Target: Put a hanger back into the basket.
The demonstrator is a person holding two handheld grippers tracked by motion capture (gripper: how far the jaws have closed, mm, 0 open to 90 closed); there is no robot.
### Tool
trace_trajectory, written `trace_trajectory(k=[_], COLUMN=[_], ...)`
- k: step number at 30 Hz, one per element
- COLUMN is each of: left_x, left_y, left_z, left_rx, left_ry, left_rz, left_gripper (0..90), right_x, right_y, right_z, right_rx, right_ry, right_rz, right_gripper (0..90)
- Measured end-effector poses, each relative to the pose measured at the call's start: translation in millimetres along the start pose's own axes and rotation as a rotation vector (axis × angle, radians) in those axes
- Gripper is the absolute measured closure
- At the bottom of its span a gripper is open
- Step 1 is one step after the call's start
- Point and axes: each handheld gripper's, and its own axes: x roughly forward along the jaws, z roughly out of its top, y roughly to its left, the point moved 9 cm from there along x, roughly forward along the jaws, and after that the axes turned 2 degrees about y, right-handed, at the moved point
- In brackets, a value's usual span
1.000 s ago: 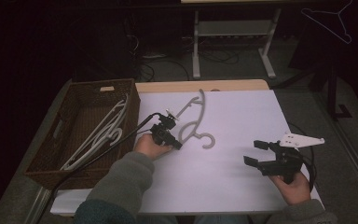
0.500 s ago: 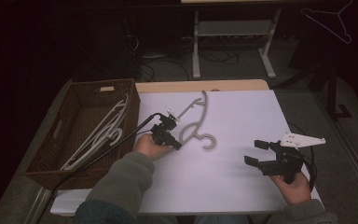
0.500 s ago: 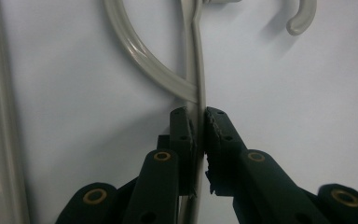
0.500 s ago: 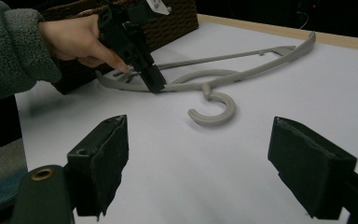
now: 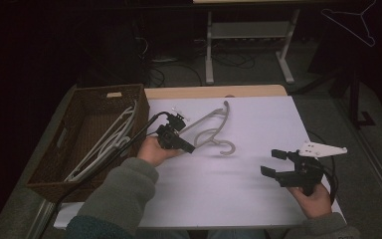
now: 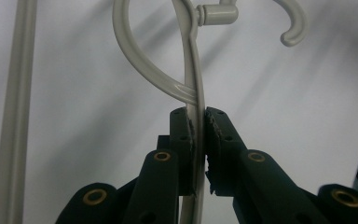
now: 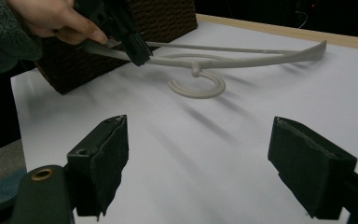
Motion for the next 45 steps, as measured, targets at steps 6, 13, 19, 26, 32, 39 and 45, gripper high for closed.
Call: trace_trajectory(k=[6,13,19,26,32,39,45], left_x=[-9.9,-15.6,-27.5,-57.5,-79.0,-103.1,-119.5], left_y=[-3.4,-4.8,-6.3,-8.9,-7.9,-5.1,-3.9], left_z=[1.2,1.8,6.5,10.1,6.3,0.8,-2.0], left_rx=[0.011,0.012,0.011,0.027,0.027,0.022,0.025], left_ry=[-0.016,-0.034,-0.078,-0.117,-0.153,-0.180,-0.201], left_rz=[-0.006,-0.021,-0.033,-0.023,-0.011,0.010,0.020], left_gripper=[82.1,82.1,82.2,82.3,82.4,82.5,82.6], right_x=[0.3,0.4,0.3,1.3,2.0,3.9,4.4], right_y=[-0.1,-0.4,-0.7,-0.6,-0.1,0.1,-0.3], right_z=[-0.2,-0.3,-0.5,-0.7,-0.8,-0.8,-1.4], right_rx=[0.002,0.000,0.002,0.001,0.002,0.004,0.005], right_ry=[0.002,0.003,0.004,0.006,0.010,0.011,0.017], right_rz=[0.000,-0.001,-0.002,-0.001,-0.003,-0.002,-0.004], right_gripper=[19.2,19.2,19.2,19.2,19.2,19.2,19.2])
